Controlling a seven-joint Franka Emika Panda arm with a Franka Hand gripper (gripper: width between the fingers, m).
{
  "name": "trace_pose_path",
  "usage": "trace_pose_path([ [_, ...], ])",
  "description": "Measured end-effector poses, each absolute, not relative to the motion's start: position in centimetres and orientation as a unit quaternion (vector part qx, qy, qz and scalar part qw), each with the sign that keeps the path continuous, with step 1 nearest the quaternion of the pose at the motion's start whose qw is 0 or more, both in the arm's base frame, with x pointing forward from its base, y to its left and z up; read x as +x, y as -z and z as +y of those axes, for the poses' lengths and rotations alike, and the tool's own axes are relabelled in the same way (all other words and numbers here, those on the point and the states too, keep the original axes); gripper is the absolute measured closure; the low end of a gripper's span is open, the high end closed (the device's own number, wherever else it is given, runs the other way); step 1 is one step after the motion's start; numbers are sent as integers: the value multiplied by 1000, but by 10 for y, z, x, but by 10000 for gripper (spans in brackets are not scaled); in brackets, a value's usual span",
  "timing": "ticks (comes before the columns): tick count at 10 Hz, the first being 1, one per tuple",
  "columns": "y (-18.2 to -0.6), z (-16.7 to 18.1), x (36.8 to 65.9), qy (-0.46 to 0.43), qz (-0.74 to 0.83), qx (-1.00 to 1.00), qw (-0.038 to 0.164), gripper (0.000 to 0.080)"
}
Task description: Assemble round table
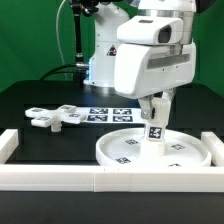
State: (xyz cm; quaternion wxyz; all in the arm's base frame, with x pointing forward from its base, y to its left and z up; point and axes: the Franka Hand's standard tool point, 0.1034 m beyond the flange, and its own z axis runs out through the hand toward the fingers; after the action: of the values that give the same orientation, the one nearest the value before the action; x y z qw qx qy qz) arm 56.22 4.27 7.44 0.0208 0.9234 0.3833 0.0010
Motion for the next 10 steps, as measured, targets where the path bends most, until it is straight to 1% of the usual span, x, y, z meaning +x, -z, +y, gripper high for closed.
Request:
trace_pose_path([
  [4, -74, 43, 562, -4, 262, 965, 20, 393],
  [5, -74, 42, 562, -6, 205, 979, 15, 393],
  [6, -74, 41, 560, -8, 130, 991, 6, 392],
  [8, -73, 40, 558, -10, 29, 1000, -2, 392],
  [10, -72, 38, 558, -13, -92, 996, -18, 392],
])
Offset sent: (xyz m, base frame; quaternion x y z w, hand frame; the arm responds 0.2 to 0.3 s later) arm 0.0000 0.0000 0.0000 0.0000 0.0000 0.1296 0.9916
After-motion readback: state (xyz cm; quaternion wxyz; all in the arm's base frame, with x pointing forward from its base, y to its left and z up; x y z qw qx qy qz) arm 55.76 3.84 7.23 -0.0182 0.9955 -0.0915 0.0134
